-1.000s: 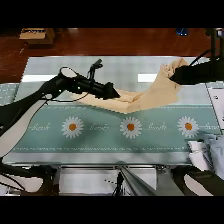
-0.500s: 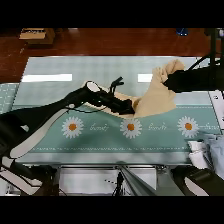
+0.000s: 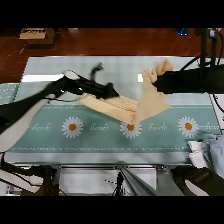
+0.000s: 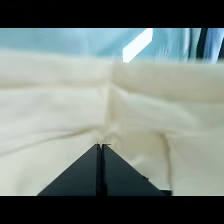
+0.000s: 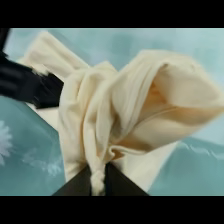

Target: Fold the shirts.

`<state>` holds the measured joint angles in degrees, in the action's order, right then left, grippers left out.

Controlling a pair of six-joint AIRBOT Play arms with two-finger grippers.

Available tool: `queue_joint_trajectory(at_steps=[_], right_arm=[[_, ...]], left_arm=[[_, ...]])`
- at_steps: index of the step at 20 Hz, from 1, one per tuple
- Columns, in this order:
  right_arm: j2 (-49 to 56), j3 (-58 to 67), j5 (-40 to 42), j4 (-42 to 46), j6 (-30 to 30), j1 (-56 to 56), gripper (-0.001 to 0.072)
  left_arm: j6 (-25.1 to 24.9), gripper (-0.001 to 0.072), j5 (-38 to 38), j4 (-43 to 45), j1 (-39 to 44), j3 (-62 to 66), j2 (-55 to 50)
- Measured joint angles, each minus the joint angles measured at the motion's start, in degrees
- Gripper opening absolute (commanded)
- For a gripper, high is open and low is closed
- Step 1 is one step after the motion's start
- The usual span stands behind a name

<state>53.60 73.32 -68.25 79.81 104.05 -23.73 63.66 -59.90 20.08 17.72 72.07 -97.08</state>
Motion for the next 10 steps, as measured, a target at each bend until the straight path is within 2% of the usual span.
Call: queue_joint_trajectory(at_steps=[6, 10], right_arm=[[11.74, 0.0, 18.49, 0.11, 3.87, -8.94, 0.0028], [24.15, 0.0, 31.98, -1.2, 7.34, -14.14, 0.0029]], left_arm=[[-0.79, 0.0017, -10.05, 0.96, -26.88, 0.0, 14.84], [-1.51, 0.0017, -17.35, 1.18, -39.23, 0.0, 22.84]])
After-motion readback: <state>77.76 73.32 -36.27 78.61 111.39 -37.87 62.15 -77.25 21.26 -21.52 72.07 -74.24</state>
